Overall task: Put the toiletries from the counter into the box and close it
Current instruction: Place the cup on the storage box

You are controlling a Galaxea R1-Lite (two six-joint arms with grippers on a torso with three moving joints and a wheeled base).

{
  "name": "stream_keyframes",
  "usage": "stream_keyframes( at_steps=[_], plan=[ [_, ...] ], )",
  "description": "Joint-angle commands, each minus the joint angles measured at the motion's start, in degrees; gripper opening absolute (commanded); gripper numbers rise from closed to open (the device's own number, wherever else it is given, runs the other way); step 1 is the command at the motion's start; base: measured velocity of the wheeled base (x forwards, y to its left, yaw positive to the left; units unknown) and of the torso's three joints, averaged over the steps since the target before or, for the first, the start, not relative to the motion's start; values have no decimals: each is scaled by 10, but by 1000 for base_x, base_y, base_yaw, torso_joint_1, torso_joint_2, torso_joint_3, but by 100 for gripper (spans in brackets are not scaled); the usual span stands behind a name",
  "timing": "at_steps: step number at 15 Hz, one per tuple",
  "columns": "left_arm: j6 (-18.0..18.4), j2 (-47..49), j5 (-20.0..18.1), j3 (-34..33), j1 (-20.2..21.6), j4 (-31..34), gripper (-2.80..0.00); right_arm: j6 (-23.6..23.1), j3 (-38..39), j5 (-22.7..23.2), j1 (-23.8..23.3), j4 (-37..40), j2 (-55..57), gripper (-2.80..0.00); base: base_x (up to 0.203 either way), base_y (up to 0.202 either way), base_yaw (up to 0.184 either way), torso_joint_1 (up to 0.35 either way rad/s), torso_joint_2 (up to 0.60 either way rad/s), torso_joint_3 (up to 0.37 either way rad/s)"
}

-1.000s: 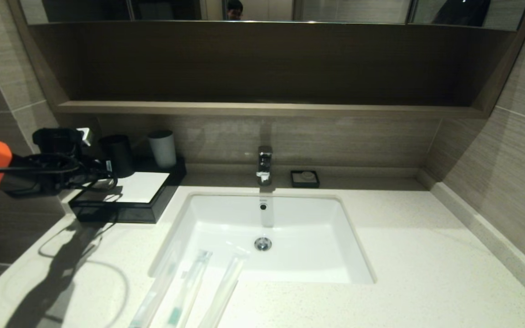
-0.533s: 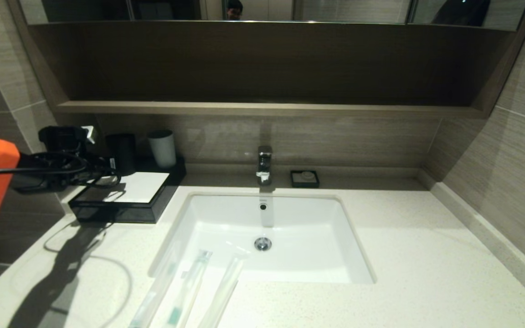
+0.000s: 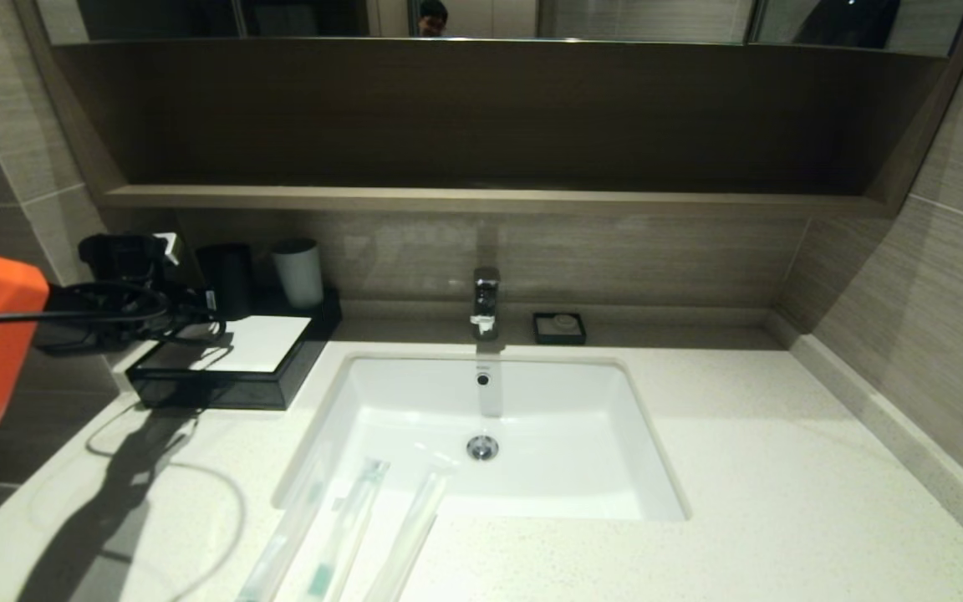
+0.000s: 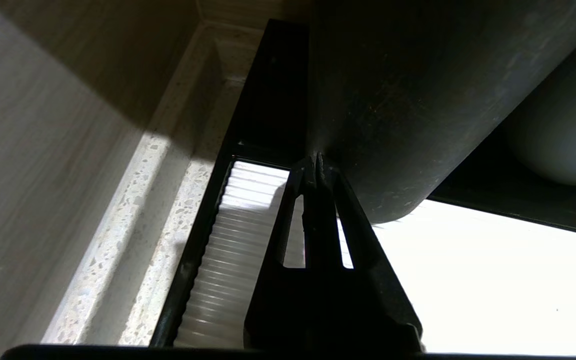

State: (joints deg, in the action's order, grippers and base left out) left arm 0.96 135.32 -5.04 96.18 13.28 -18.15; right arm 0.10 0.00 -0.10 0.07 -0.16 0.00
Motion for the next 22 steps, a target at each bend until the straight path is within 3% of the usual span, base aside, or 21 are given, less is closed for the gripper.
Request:
stream_keyframes(
  at_steps=[1,14,22],
  plan=[
    [0,10,-1,9,0,-1,-280,0,1,0,0,0,-2,-280,0,0,0,0,0,0],
    [0,39,-1,50,-4,2,-280,0,1,0,0,0,-2,-280,0,0,0,0,0,0],
    [-1,-11,2,3,-4,0,-280,0,1,0,1,0,0,-280,0,0,0,0,0,0]
  ],
)
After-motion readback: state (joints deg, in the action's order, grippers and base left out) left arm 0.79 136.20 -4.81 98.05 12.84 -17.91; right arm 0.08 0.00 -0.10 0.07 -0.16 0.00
